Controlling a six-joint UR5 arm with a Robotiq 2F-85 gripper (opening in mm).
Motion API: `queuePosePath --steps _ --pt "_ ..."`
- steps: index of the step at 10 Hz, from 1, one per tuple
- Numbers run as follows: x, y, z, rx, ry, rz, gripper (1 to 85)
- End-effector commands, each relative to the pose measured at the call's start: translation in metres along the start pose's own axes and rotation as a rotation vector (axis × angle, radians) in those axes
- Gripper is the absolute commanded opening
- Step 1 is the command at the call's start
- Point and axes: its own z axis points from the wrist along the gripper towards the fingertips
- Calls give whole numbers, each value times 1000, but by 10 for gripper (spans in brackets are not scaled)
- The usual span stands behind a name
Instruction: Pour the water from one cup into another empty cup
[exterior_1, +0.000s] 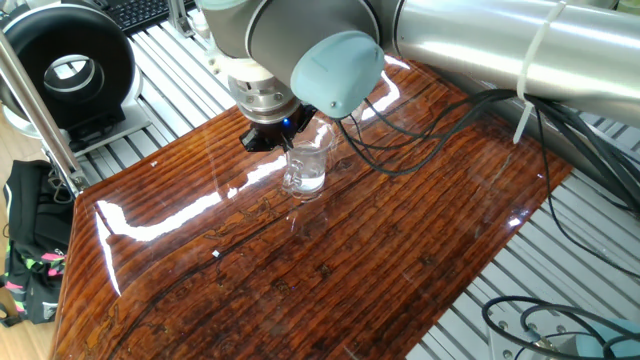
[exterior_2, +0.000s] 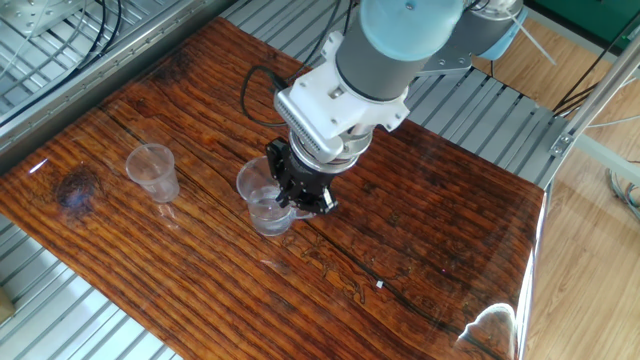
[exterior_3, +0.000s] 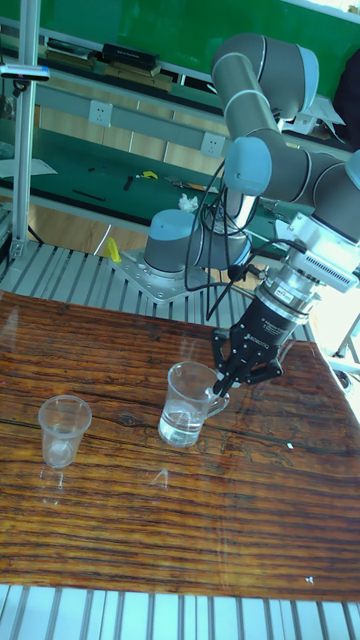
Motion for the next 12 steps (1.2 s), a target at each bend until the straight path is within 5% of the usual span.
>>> queuePosePath --steps 1,4,12 --pt "5 -7 -2 25 7 9 17" --pt "9 2 2 -1 31 21 17" --pt "4 -1 1 4 9 104 17"
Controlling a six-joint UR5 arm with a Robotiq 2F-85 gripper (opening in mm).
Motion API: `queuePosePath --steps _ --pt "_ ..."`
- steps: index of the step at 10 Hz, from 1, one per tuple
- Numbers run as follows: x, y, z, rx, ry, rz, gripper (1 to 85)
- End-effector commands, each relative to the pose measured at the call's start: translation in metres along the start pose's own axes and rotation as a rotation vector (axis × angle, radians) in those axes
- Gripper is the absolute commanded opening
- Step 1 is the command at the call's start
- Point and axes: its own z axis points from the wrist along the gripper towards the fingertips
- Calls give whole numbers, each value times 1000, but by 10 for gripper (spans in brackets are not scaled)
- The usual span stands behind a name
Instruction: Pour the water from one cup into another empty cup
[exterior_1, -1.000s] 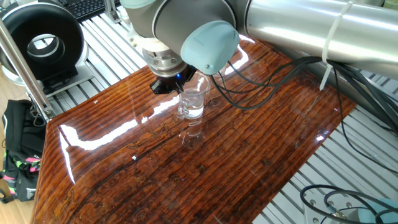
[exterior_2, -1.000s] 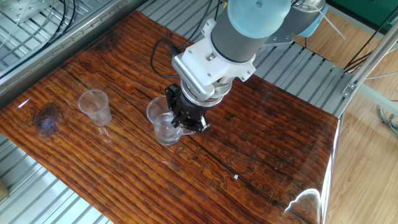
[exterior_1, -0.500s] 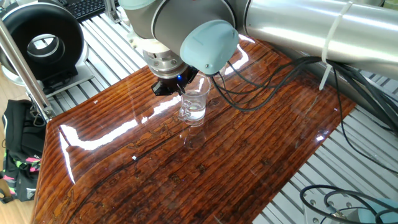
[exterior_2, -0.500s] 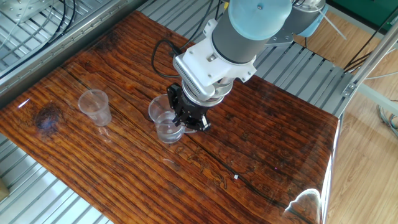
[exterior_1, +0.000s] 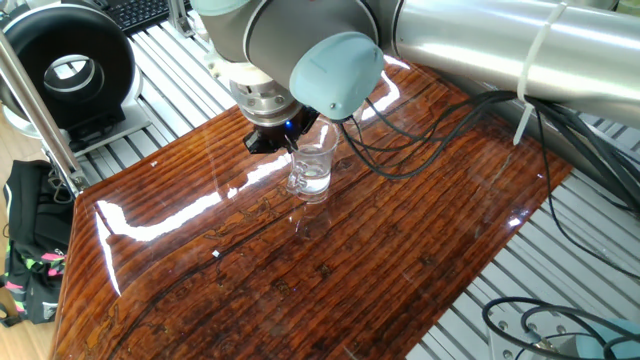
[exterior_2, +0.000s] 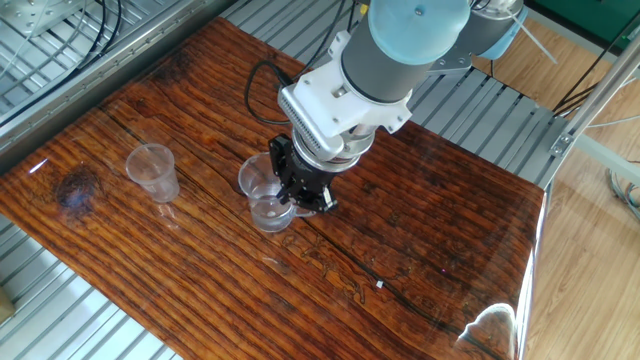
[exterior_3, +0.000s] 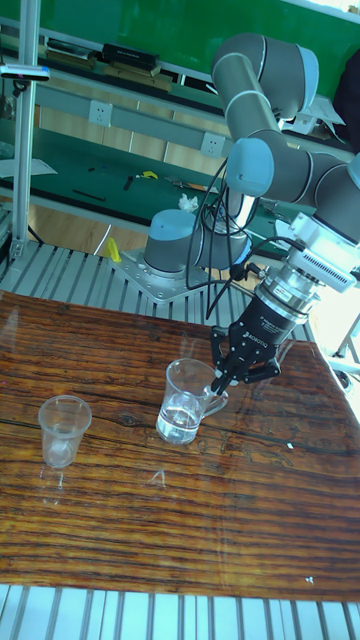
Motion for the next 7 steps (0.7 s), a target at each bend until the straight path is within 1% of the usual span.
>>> queuePosePath --steps 1,3,4,5,6,7 --pt "1 0 1 -5 8 53 17" --pt "-1 0 3 0 5 60 17" --pt "0 2 4 -7 8 84 17" --pt "3 1 4 -3 20 93 17" --pt "5 -2 4 8 26 92 17" --pt "5 -2 4 11 29 95 17"
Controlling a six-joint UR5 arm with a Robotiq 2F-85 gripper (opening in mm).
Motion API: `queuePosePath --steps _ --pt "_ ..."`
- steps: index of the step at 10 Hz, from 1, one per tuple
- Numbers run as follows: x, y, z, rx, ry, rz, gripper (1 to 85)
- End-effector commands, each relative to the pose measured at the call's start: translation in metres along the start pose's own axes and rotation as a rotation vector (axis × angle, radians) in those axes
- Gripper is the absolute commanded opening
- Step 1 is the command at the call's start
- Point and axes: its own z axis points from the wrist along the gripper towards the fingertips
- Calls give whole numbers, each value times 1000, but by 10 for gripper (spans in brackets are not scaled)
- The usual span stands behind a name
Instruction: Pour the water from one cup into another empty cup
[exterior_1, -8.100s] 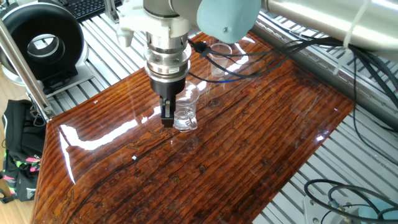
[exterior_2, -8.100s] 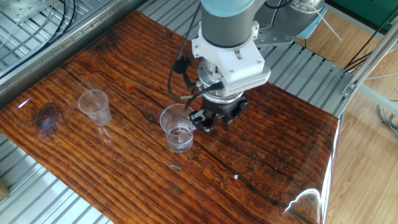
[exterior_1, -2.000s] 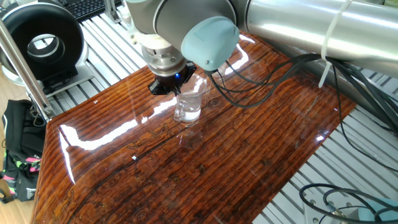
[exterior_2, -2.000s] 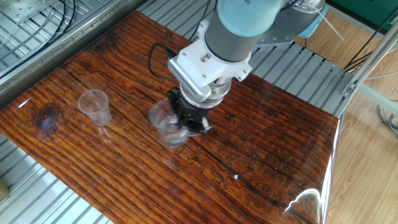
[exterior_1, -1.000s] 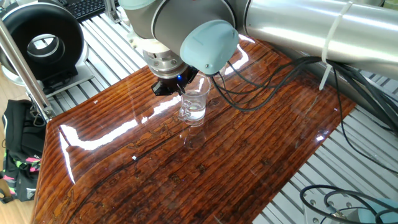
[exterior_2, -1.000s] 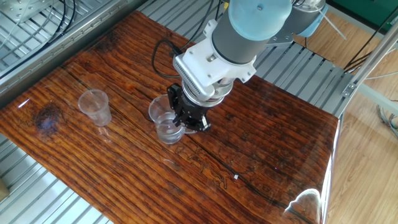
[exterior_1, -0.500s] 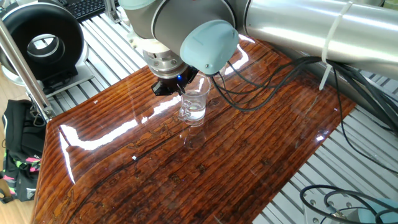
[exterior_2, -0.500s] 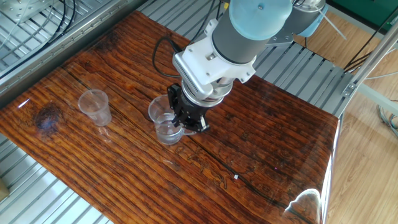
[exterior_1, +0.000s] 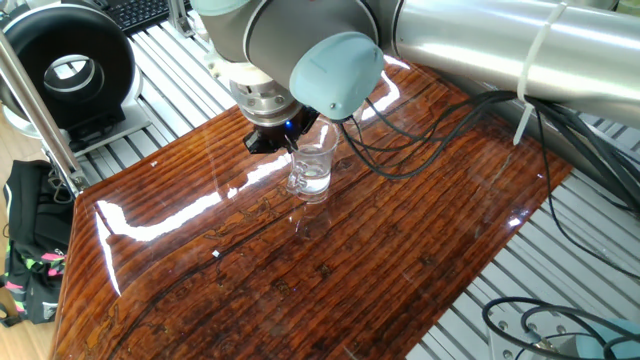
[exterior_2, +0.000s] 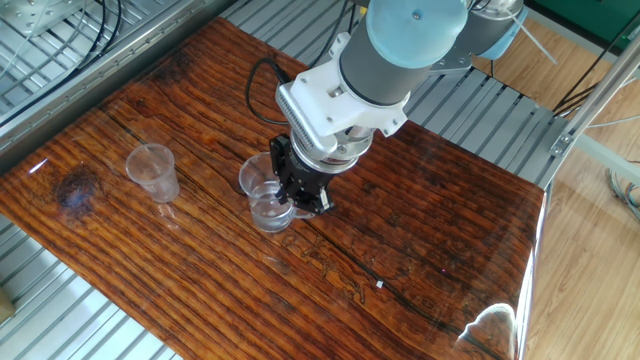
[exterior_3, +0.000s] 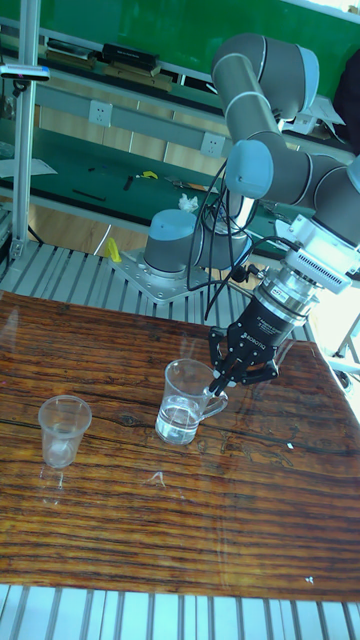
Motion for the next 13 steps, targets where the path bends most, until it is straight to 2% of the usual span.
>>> queuePosePath --steps 1,8,10,12,13 --pt "5 -1 0 3 22 24 17" --pt "7 1 4 0 33 7 17" --pt "5 -4 4 23 24 -2 23" --pt "6 2 3 -1 34 -12 93" --pt "4 8 3 -25 26 -36 200"
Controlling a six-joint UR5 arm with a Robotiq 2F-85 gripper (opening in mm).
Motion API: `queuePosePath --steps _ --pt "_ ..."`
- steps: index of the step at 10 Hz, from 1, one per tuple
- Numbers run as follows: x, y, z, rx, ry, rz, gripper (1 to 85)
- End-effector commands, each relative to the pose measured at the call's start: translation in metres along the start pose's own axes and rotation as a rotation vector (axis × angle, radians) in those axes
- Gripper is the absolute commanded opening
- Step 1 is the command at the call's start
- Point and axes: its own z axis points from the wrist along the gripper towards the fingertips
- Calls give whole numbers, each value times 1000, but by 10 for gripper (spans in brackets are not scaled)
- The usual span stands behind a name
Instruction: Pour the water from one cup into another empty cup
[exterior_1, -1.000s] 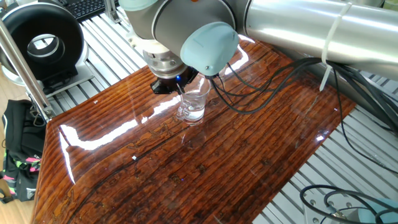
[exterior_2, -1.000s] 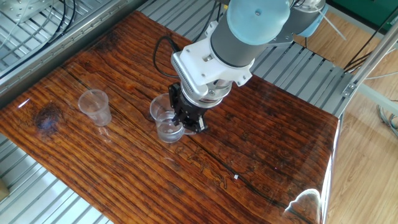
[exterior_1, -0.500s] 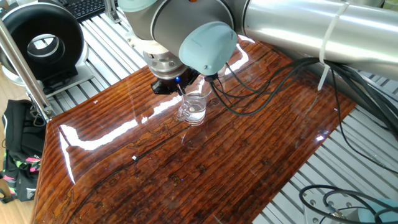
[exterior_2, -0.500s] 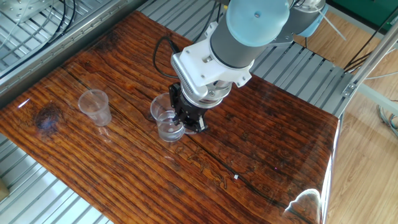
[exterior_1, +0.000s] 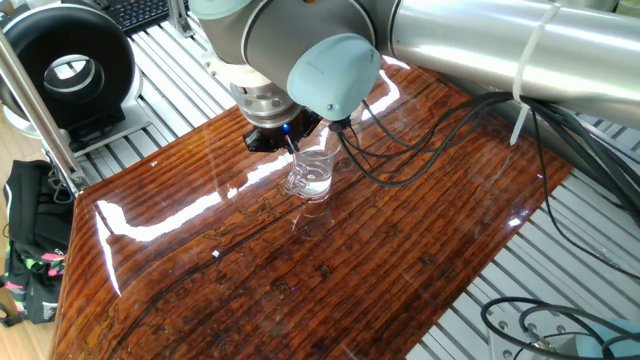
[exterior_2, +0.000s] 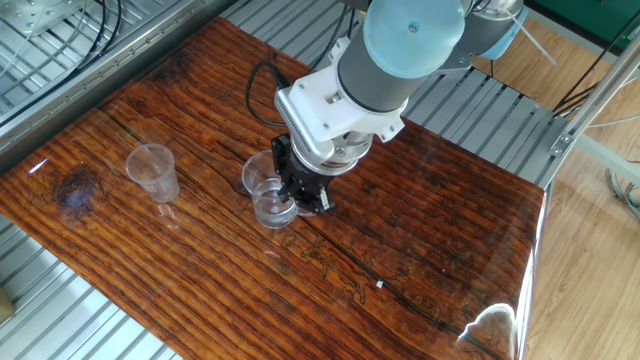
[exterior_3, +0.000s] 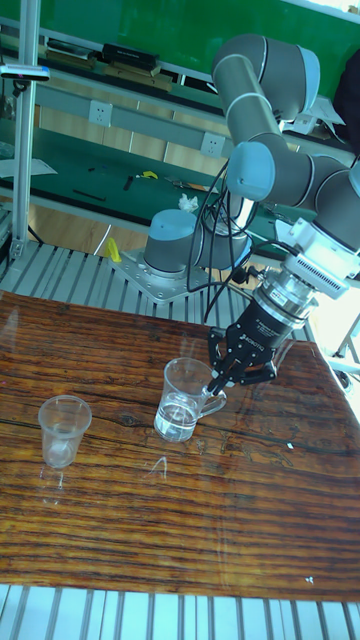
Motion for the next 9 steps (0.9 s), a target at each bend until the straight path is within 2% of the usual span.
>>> queuePosePath --steps 1,3,7,8,9 --pt "-1 8 -1 -33 3 -27 247" --pt "0 9 0 -41 7 -42 337" --pt "2 2 -7 -33 7 -60 333" --pt "6 -3 -10 -23 17 -74 330" --pt "4 -13 -12 7 9 -104 323"
